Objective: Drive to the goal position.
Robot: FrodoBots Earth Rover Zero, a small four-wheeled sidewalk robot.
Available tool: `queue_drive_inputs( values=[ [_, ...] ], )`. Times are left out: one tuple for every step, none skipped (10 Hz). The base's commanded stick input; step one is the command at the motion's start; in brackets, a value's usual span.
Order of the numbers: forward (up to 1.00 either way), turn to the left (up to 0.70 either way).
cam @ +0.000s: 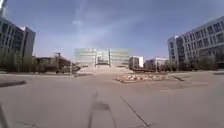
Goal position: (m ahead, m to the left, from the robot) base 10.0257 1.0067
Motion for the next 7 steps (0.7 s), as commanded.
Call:
queue_drive_inputs(
  values=[
    [0.7, 0.0],
    [0.7, 0.0],
    [0.7, 0.0],
    [0.7, 0.0],
    [0.7, 0.0],
    [0.7, 0.0],
    [0.7, 0.0]
  ],
)
